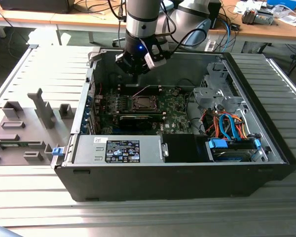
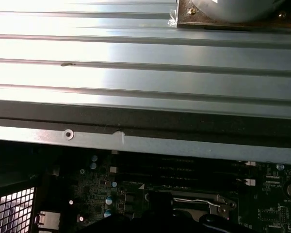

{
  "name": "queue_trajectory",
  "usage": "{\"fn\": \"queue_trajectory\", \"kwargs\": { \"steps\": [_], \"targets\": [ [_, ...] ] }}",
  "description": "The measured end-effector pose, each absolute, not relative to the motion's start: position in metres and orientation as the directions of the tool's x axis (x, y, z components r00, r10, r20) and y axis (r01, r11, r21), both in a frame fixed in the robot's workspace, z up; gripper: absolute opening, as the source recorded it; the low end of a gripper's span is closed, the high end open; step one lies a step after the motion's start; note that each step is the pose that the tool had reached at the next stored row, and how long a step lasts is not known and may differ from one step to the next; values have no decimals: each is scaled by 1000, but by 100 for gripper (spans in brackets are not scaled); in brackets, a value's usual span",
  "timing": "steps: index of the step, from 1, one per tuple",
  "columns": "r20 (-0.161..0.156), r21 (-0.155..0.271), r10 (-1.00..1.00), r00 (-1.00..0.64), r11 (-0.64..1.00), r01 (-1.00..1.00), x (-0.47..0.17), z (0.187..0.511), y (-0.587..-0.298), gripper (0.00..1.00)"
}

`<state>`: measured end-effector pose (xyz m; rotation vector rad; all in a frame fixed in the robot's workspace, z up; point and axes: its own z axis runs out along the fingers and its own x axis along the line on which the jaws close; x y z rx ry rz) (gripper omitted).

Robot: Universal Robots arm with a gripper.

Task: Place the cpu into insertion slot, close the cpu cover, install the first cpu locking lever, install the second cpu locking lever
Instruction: 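Install the first cpu locking lever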

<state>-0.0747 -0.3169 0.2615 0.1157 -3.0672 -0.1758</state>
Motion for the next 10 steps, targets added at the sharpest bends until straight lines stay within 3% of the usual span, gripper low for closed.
{"fn": "queue_trajectory", "kwargs": {
  "steps": [10],
  "targets": [
    [63,116,-79,-995,991,-71,-69,261,-317,11]
  ]
}}
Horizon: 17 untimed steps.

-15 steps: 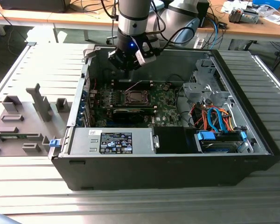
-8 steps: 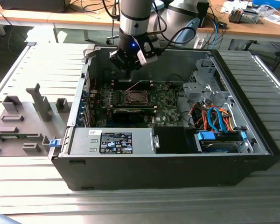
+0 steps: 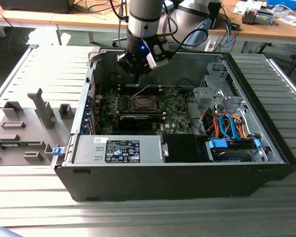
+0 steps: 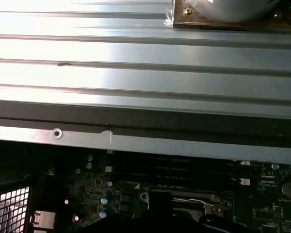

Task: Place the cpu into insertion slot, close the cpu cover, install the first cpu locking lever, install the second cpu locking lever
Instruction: 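Install the first cpu locking lever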

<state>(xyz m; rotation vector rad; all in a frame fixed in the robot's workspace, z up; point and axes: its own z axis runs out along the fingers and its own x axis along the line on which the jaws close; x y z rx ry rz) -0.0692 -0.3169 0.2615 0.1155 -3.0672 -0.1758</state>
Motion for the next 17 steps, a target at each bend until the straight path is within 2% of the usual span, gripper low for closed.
{"fn": "queue_trajectory", "kwargs": {
  "steps": [17],
  "targets": [
    [63,116,-79,-995,991,-71,-61,261,-317,11]
  ]
}}
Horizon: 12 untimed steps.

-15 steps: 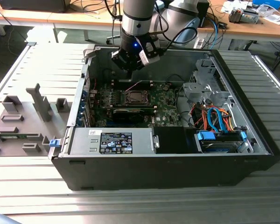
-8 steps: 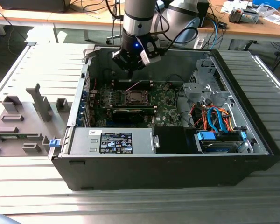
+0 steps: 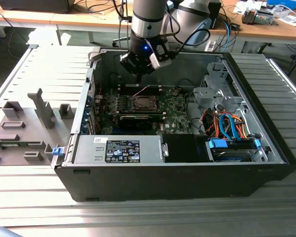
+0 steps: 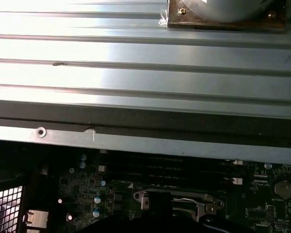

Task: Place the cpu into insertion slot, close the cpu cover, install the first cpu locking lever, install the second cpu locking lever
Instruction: 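Install the first cpu locking lever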

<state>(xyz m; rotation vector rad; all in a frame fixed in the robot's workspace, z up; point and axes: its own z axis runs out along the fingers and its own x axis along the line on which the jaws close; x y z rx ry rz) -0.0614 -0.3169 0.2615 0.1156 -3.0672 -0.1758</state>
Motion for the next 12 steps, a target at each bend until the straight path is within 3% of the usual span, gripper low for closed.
{"fn": "queue_trajectory", "kwargs": {
  "steps": [12],
  "targets": [
    [63,116,-79,-995,991,-71,-53,261,-317,11]
  ]
}}
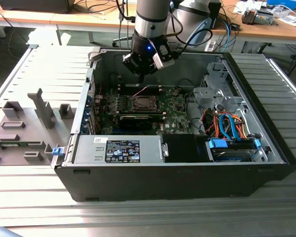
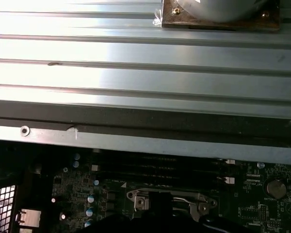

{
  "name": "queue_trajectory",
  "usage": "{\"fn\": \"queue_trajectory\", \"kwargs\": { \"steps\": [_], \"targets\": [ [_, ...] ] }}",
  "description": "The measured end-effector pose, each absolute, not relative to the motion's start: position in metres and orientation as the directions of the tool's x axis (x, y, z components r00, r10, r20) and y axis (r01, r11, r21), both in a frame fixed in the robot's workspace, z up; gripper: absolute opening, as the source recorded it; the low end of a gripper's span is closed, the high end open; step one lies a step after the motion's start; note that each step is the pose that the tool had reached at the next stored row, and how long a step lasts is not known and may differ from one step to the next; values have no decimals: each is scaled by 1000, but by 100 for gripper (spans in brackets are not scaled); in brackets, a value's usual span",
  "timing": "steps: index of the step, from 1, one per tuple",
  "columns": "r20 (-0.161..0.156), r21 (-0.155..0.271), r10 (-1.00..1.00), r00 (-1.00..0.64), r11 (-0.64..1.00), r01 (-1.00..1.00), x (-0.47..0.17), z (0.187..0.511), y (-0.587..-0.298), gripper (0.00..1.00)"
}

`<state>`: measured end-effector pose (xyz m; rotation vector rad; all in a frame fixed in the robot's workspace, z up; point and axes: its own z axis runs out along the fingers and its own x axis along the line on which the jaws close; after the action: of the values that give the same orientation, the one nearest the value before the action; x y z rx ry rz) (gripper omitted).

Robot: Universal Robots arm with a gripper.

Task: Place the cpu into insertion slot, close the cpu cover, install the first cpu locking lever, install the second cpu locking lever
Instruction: 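Install the first cpu locking lever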

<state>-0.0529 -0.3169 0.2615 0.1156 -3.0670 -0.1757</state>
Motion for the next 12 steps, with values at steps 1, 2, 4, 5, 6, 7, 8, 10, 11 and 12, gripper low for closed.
{"fn": "queue_trajectory", "kwargs": {
  "steps": [1,2,4,5,6,7,8,10,11,12],
  "targets": [
    [63,117,-79,-995,991,-71,-52,261,-317,11],
    [63,116,-79,-995,991,-71,-51,261,-317,11],
    [63,116,-79,-995,991,-71,-49,261,-317,11],
    [63,116,-79,-995,991,-71,-49,261,-317,11],
    [63,116,-79,-995,991,-71,-48,261,-317,11],
    [63,117,-79,-995,991,-71,-47,261,-317,11],
    [63,117,-79,-995,991,-71,-46,261,-317,11],
    [63,116,-79,-995,991,-71,-45,261,-317,11],
    [63,117,-79,-995,991,-71,-44,261,-317,11],
    [63,116,-79,-995,991,-71,-43,261,-317,11]
  ]
}}
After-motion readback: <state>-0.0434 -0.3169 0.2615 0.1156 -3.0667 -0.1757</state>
